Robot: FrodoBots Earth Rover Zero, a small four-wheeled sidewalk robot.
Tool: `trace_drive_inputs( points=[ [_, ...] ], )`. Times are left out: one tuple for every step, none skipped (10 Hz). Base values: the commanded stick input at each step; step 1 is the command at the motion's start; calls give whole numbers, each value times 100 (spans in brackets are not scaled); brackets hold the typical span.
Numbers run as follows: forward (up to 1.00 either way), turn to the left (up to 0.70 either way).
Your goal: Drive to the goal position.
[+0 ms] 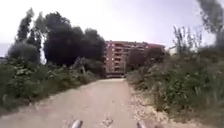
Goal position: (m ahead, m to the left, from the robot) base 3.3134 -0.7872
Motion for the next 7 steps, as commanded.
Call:
trace_drive_inputs(
  points=[
    [85, 0],
    [85, 0],
    [85, 0],
    [85, 0],
    [85, 0],
    [85, 0],
    [85, 0]
  ],
)
